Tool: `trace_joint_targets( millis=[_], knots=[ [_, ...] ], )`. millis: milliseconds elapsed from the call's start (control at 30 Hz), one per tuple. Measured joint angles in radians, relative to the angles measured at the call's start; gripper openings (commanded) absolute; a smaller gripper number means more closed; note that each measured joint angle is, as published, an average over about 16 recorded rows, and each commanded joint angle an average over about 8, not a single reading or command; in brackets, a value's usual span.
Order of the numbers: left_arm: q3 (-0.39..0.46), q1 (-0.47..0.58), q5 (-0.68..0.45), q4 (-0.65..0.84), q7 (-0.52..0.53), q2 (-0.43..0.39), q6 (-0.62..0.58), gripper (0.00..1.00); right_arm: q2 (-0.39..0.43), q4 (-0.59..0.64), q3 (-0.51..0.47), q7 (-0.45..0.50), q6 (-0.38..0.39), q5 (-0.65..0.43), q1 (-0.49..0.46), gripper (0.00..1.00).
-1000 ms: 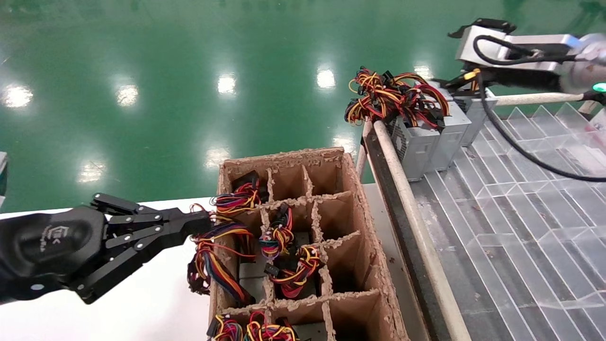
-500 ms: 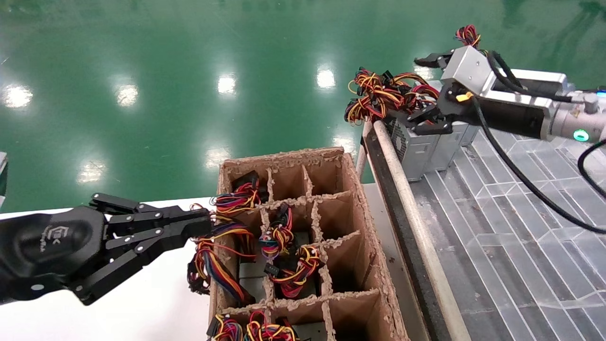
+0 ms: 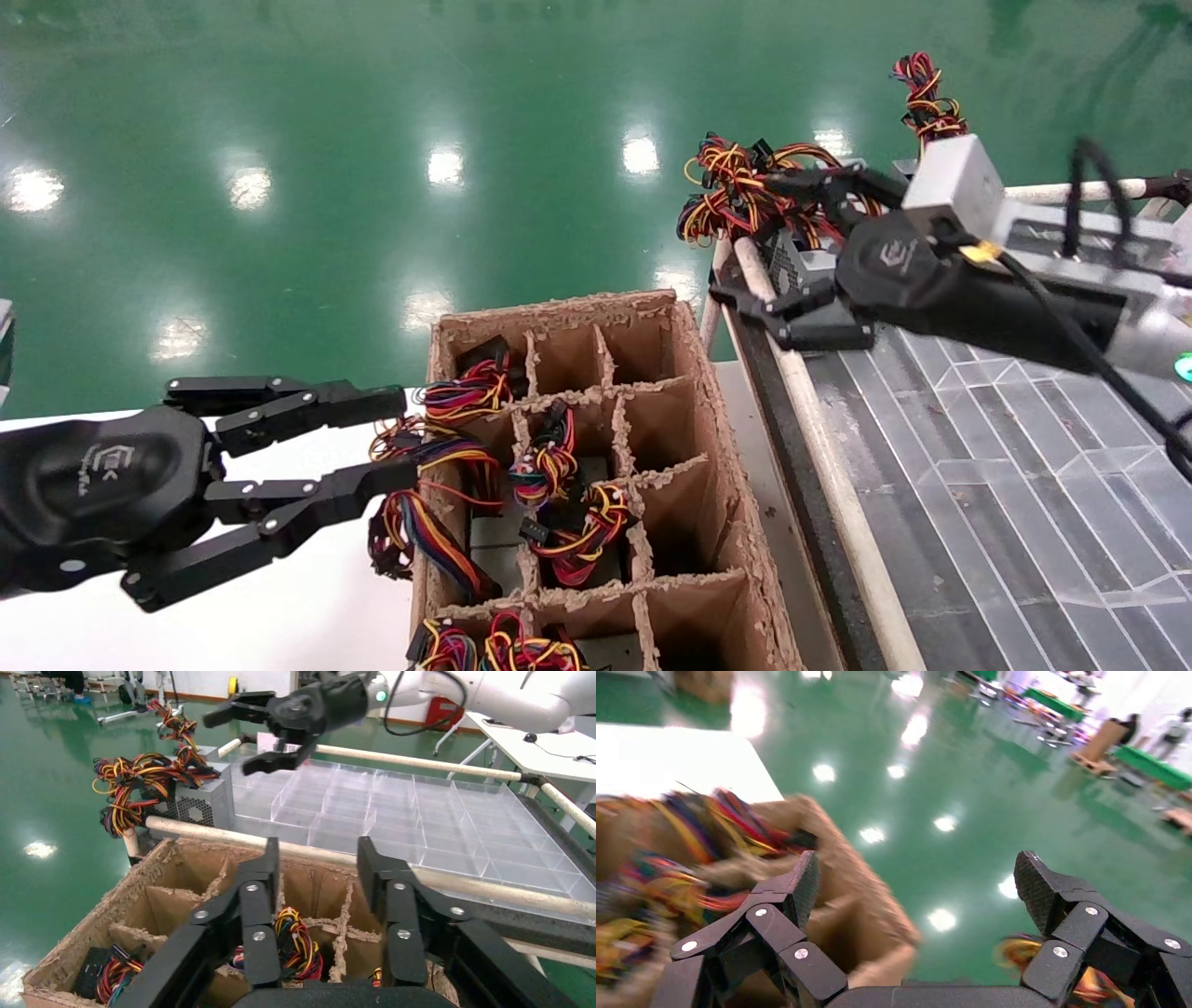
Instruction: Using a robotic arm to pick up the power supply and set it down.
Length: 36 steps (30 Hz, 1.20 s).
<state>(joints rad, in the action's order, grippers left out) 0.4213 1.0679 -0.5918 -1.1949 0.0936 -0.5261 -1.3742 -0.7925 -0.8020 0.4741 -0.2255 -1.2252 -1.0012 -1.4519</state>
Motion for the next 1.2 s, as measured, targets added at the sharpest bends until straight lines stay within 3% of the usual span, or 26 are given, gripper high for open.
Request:
trace_joint_targets(
  millis=[700,1200],
  knots=[
    [0.000,0.000,0.000,0.000,0.000,0.000,0.000,1.00,0.164,-0.437,-0.176,0.371,-0.245,0.245,0.342,1.00],
    [0.000,0.000,0.000,0.000,0.000,0.000,0.000,1.00,0.190,-0.505,-0.205,0.424,-0.284,0.285,0.396,1.00]
  ],
)
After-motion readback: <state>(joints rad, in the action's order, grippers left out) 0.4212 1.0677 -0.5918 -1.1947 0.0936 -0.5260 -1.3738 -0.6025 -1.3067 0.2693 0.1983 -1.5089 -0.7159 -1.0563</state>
